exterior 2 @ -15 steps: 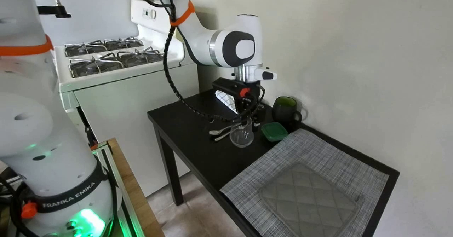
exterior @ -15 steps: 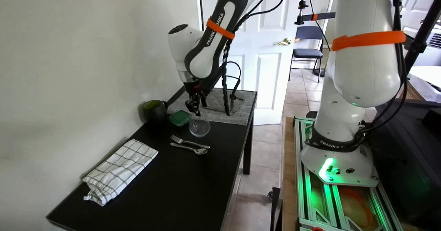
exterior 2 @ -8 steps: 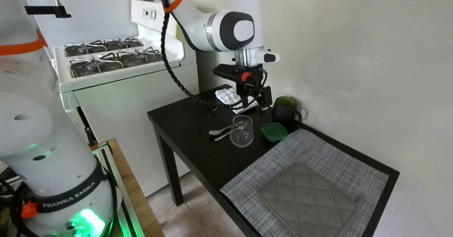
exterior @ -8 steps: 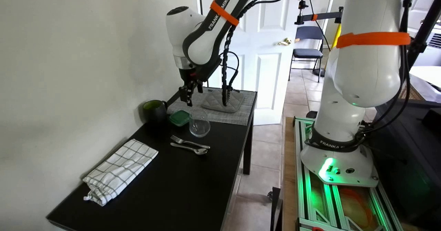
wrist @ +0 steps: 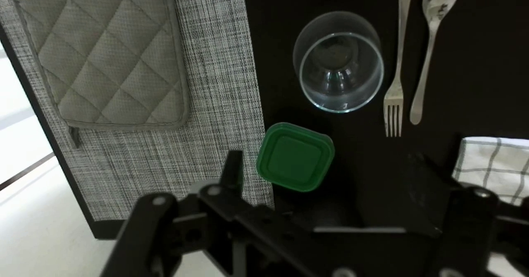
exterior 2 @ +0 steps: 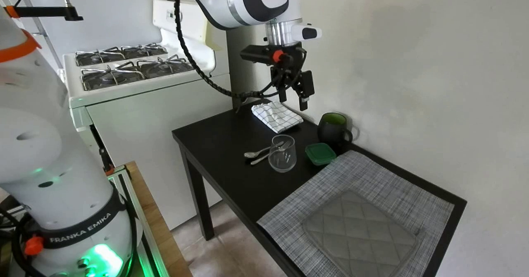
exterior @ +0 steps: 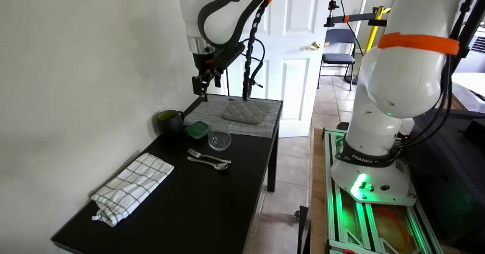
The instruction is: Move the glass cup to the right
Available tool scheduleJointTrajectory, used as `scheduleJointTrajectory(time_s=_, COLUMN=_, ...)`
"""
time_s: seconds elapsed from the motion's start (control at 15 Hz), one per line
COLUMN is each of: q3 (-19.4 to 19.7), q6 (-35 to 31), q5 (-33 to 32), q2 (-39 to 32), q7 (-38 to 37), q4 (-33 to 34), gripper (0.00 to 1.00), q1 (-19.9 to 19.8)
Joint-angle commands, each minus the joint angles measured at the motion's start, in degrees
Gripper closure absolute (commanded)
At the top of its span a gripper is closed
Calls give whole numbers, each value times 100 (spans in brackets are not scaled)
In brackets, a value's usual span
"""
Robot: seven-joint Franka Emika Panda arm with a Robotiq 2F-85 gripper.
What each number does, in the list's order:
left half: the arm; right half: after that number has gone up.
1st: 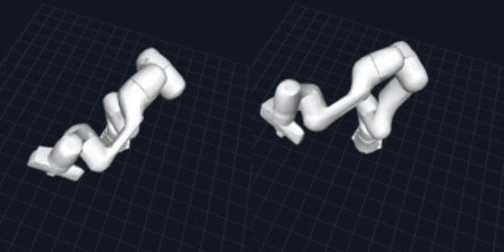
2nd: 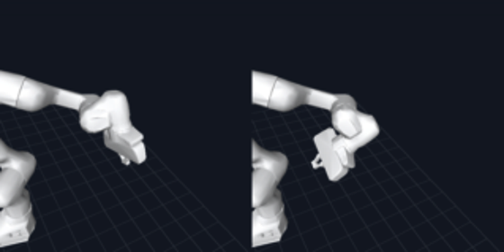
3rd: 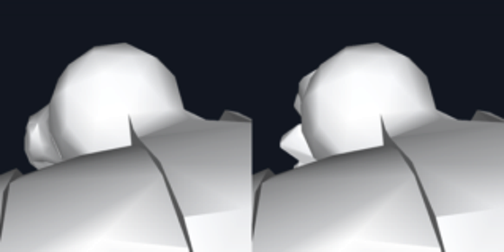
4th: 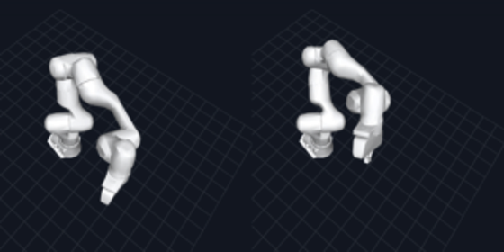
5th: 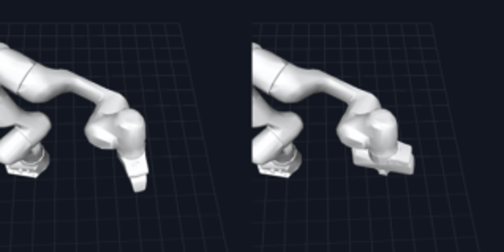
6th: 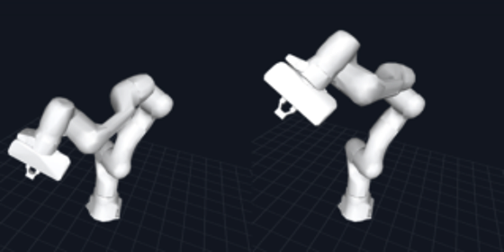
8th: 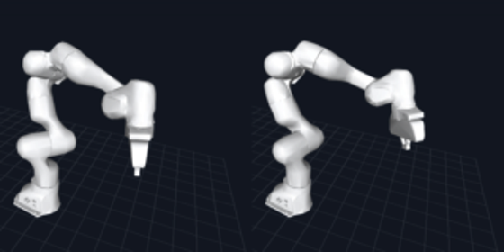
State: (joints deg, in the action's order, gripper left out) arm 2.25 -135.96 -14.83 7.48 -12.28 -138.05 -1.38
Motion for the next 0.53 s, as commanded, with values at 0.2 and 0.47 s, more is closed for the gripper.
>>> scheduleJointTrajectory(time_s=0.2, q3=-103, q6=112, q5=128, q2=112, q7=23, q4=-18, gripper=0, q1=-71)
scheduleJointTrajectory(time_s=0.47, q3=-103, q6=112, q5=133, q2=112, q7=23, q4=-25, gripper=0, q1=-71)
